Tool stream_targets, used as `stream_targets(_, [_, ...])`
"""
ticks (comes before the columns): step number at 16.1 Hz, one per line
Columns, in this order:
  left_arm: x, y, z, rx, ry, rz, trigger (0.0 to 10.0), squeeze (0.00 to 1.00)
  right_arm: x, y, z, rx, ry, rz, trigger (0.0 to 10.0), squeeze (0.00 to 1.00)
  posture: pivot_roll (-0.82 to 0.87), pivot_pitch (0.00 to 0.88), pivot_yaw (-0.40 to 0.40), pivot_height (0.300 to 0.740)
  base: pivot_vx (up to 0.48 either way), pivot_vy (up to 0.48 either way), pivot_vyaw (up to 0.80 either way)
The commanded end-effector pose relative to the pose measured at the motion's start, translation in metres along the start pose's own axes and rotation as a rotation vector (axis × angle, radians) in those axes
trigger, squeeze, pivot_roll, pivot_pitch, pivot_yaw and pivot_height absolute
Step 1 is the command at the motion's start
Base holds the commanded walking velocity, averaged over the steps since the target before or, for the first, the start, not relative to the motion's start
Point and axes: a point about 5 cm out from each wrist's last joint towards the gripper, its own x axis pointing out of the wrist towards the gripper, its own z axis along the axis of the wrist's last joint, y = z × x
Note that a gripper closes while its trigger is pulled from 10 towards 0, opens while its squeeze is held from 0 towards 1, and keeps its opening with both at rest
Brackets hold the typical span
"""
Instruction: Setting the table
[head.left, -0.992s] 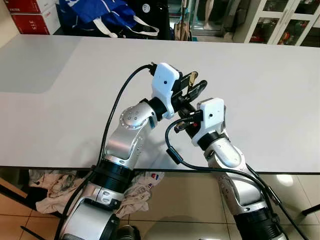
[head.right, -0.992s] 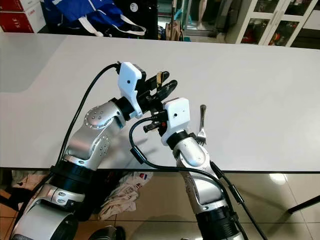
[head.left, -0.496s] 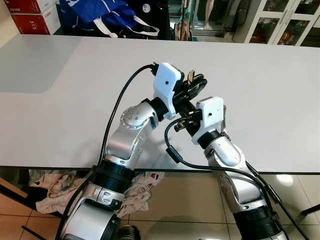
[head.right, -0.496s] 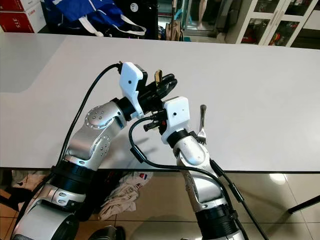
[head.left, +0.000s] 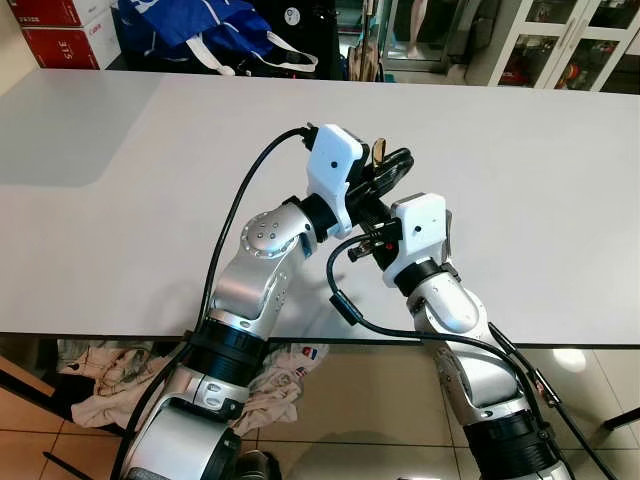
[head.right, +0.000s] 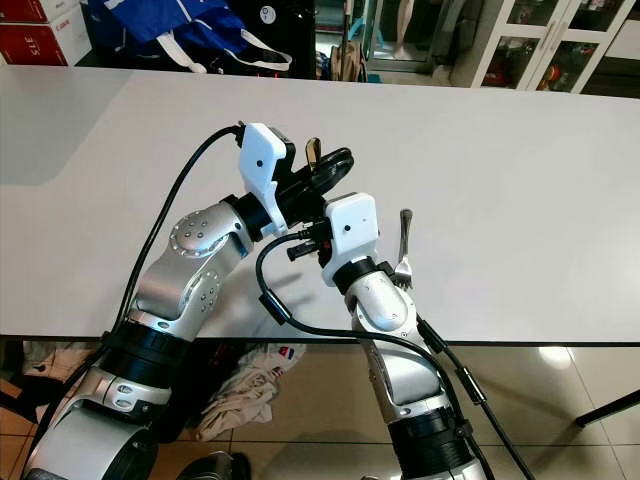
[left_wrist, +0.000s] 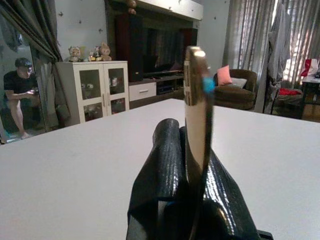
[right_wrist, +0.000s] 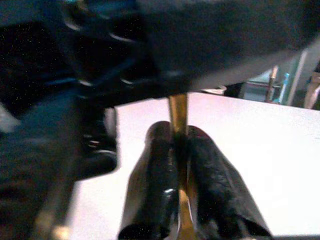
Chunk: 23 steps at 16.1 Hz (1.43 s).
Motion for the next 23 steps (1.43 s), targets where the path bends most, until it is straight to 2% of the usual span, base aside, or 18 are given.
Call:
stream_targets(1, [0.002, 0.004, 0.017, 0.029, -0.064, 0.005, 0.0, 0.00, -0.007, -0.018, -0.018, 0.000, 0.093, -0.097, 10.0, 1.00, -0.03, 0.059, 0.010, 0.740, 0.000, 0.000, 0.00])
stream_targets(9, [0.002, 0.005, 0.015, 0.048, -0.050, 0.009, 0.0, 0.00, -0.007, -0.018, -0.019, -0.006, 0.087, -0.102, 10.0, 1.00, -0.03, 0.063, 0.011, 0.740, 0.000, 0.000, 0.00])
stream_targets(14, [0.000, 0.005, 0.011, 0.058, -0.039, 0.008, 0.0, 0.00, -0.006, -0.028, -0.012, -0.061, 0.053, -0.163, 10.0, 1.00, -0.03, 0.053, 0.013, 0.740, 0.000, 0.000, 0.00])
stream_targets(23, [0.000, 0.012, 0.009, 0.106, -0.023, 0.014, 0.0, 0.00, -0.015, -0.038, -0.021, -0.096, 0.084, -0.202, 10.0, 1.00, -0.03, 0.036, 0.020, 0.740, 0.000, 0.000, 0.00])
